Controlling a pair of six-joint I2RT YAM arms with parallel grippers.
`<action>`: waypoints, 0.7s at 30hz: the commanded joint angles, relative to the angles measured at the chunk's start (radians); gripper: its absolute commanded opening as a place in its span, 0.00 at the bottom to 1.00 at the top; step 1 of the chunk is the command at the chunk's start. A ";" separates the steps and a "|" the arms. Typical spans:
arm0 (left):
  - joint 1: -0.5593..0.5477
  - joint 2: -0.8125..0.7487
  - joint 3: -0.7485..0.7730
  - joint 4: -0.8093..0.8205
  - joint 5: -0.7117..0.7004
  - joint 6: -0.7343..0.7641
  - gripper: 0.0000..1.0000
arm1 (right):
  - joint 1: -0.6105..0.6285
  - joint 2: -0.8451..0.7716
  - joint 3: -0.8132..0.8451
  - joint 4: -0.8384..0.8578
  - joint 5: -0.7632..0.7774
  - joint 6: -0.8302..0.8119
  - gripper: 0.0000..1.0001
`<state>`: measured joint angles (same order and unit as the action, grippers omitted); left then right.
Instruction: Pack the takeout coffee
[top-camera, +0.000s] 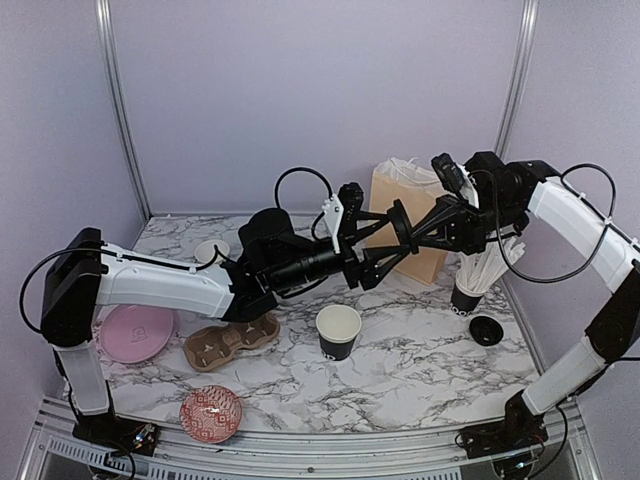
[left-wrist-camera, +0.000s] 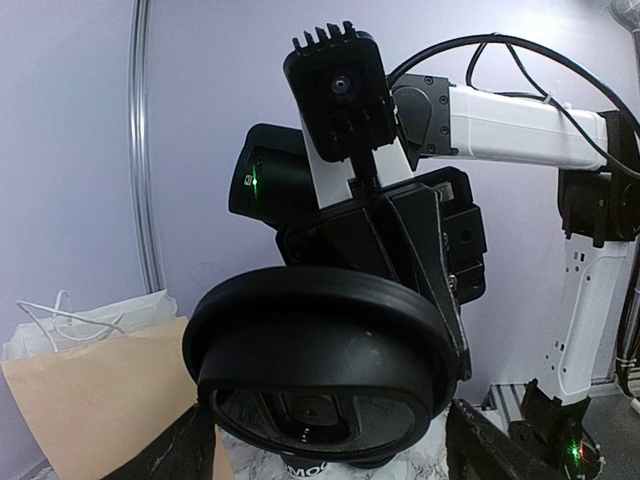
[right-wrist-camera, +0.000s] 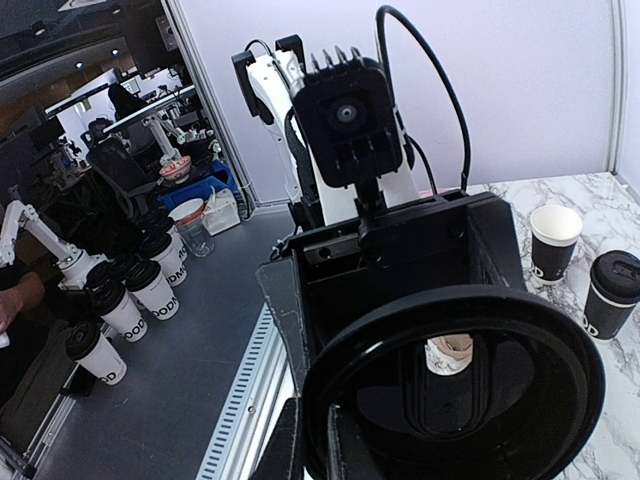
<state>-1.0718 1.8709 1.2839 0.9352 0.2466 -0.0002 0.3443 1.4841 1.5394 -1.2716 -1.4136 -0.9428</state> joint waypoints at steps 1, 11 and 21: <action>0.009 0.024 0.050 0.047 0.032 -0.030 0.77 | 0.013 -0.025 0.005 0.008 -0.025 0.006 0.07; 0.016 0.043 0.073 0.046 0.047 -0.045 0.75 | 0.015 -0.036 -0.004 0.014 -0.023 0.013 0.08; 0.020 0.049 0.067 0.057 0.029 -0.049 0.83 | 0.016 -0.032 -0.007 0.006 -0.025 0.008 0.08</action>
<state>-1.0580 1.8980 1.3270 0.9394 0.2722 -0.0429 0.3450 1.4673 1.5326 -1.2568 -1.4204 -0.9371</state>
